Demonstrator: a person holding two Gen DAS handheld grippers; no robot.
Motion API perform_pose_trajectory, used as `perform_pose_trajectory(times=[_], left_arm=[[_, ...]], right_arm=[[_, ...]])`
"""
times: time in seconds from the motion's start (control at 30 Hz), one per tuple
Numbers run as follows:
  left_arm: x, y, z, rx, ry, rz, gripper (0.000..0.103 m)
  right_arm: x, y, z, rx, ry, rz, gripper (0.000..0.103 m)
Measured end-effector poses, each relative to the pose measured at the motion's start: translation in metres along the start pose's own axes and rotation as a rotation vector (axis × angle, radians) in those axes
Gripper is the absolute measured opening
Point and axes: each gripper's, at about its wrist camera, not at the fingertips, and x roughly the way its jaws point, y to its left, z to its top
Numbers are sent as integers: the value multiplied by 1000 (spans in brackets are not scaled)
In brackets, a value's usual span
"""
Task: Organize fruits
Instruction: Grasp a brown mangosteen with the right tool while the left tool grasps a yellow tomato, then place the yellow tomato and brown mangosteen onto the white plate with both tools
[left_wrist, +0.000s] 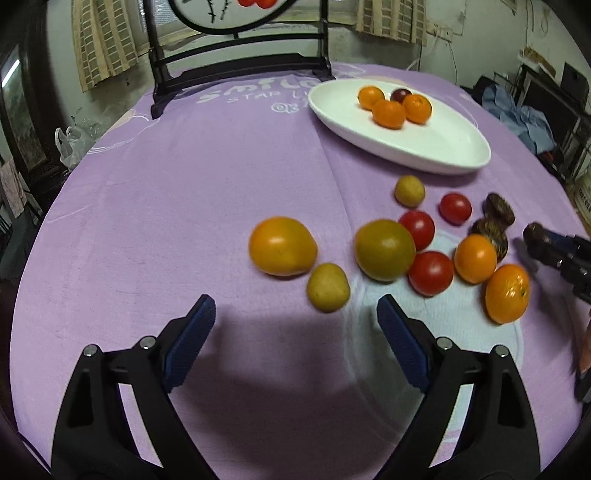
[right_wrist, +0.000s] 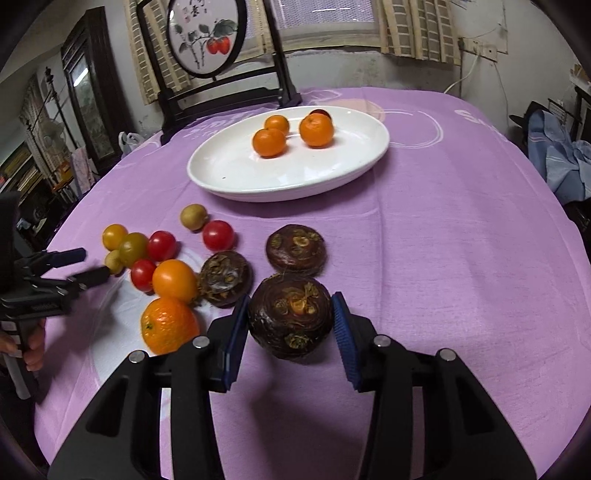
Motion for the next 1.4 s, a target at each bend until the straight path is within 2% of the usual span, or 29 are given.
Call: perform_pose_trajectory(times=[0.03, 0.1, 0.13, 0.27, 0.33, 0.37, 0.53, 0.73, 0.87, 0.97, 1.07, 1.2, 1.4], left_arm=[[3, -3, -1, 9, 1, 8, 86], [8, -5, -1, 10, 13, 16, 73], [10, -4, -1, 3, 19, 12, 73], [14, 4, 5, -61, 4, 9, 54], [14, 3, 7, -61, -5, 4, 40], [13, 2, 7, -57, -10, 1, 25], [5, 6, 7, -104, -5, -99, 26], [-36, -14, 17, -67, -88, -199, 26], [-48, -36, 46, -16, -131, -183, 26], [-44, -51, 77, -4, -175, -167, 26], [-23, -64, 106, -3, -221, -116, 26], [20, -70, 132, -46, -142, -80, 26], [55, -74, 147, -92, -83, -66, 26]], right_arm=[[-1, 2, 0, -8, -2, 5, 45], [-2, 4, 0, -15, -6, 12, 45], [-3, 6, 0, -23, -6, 17, 45], [-3, 12, -1, -41, -3, 30, 45], [-2, 14, -1, -47, -2, 31, 45], [-2, 13, -1, -46, -3, 31, 45], [-3, 9, 1, -24, -15, 25, 45], [-24, 8, 10, 0, -101, 34, 45], [-32, 15, 31, -15, -131, 55, 45], [-27, 23, 55, -79, -166, 21, 45], [-5, 25, 76, -113, -166, -19, 45], [37, 18, 94, -103, -92, -61, 45], [74, 14, 107, -103, -25, -111, 45]])
